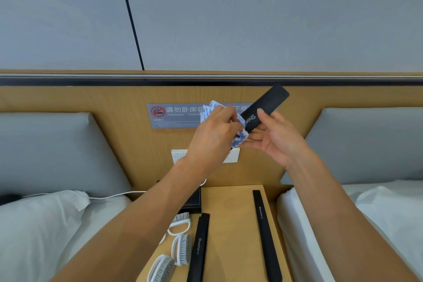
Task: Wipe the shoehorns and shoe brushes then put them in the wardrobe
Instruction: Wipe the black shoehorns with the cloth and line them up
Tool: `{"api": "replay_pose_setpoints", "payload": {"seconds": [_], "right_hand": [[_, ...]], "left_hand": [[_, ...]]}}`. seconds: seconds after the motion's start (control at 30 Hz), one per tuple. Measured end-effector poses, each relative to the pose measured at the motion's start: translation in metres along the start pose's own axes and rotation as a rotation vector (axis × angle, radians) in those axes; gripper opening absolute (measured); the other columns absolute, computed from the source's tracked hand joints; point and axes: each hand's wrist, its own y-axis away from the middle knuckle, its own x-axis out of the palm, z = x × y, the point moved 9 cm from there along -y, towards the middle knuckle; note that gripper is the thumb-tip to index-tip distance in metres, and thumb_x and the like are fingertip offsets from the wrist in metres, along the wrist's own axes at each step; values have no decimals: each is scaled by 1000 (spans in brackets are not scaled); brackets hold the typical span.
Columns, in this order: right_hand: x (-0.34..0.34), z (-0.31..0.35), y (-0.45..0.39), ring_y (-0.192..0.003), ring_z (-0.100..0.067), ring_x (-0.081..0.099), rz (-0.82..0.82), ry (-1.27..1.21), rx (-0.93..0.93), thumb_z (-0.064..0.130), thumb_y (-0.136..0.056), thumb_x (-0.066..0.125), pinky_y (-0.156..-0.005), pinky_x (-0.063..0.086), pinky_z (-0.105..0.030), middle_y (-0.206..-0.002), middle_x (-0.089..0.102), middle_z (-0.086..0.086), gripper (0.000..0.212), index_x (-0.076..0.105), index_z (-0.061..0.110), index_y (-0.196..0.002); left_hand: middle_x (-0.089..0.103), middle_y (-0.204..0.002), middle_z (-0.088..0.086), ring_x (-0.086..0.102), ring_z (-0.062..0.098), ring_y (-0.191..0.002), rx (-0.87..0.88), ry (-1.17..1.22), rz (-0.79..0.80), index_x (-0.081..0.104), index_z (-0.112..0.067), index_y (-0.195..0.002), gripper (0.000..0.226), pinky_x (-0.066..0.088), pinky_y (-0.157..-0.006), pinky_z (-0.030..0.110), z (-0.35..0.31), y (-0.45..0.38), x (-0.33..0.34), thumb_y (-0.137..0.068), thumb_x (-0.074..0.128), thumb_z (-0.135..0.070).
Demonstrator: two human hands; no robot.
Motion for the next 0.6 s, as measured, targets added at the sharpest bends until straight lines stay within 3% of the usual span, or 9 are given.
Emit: {"api": "replay_pose_setpoints", "payload": {"seconds": [0.1, 0.27, 0.37, 0.47, 0.6], "right_hand": [[-6, -2, -1, -89, -41, 74, -54, -26, -31, 22, -107, 42, -63, 61, -43, -100, 76, -19, 18, 56, 12, -113], [-20, -3, -2, -93, -40, 74, -159, -58, -83, 21, -106, 44, -68, 62, -47, -107, 74, -22, 21, 54, 7, -118], [-32, 3, -1, -93, -38, 74, -208, -92, -117, 20, -106, 46, -67, 62, -47, -106, 74, -21, 18, 56, 8, -113], [-42, 9, -2, -96, -39, 73, -231, -118, -131, 20, -105, 47, -67, 61, -48, -107, 74, -20, 18, 55, 8, -115], [-48, 14, -5, -100, -37, 73, -238, -152, -151, 21, -104, 49, -70, 61, -50, -111, 73, -18, 20, 53, 10, -120]], "left_hand": [[60, -87, 11, 52, 24, -76, -21, -7, -13, 74, -1, -82, 11, 48, -48, 36, 6, 6, 2, -74, 75, 6], [60, -80, 10, 52, 25, -71, -40, -16, 27, 74, -2, -75, 12, 44, -45, 31, 19, 17, 2, -68, 79, 7], [61, -80, 12, 57, 29, -69, -48, -9, 60, 76, -1, -78, 10, 50, -50, 38, 35, 31, 2, -72, 75, 8], [62, -84, 13, 61, 29, -71, -75, 9, 94, 76, 0, -81, 9, 52, -59, 34, 53, 46, -3, -76, 73, 7], [62, -89, 13, 61, 29, -76, -97, -43, 127, 77, -2, -87, 17, 50, -58, 34, 73, 55, -11, -73, 75, 8]]}}
